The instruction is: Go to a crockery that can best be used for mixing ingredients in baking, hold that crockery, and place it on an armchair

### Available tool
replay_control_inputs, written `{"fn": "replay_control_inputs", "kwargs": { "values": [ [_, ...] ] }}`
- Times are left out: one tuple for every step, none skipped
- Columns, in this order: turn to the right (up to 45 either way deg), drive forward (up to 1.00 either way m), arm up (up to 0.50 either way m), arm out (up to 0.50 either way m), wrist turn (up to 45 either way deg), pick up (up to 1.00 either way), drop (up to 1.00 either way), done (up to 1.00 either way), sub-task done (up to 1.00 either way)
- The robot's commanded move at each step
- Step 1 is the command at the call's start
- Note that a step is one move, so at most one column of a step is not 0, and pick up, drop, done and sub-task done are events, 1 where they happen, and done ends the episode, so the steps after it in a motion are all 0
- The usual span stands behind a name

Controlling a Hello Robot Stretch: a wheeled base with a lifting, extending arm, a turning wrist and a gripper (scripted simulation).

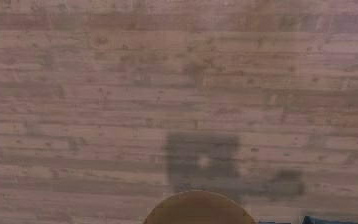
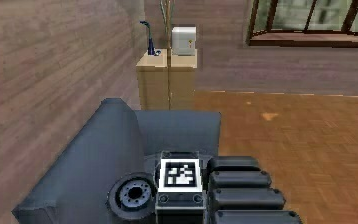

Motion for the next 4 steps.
{"fn": "replay_control_inputs", "kwargs": {
  "values": [
    [0.0,0.0,0.0,0.38,0.0,0.0,0.0,0.0,0.0],
    [0.0,0.0,0.0,0.0,45.0,0.0,0.0,0.0,0.0],
    [0.0,0.0,0.0,0.0,45.0,0.0,0.0,0.0,0.0],
    [0.0,0.0,0.0,0.0,39.0,0.0,0.0,0.0,0.0]
  ]
}}
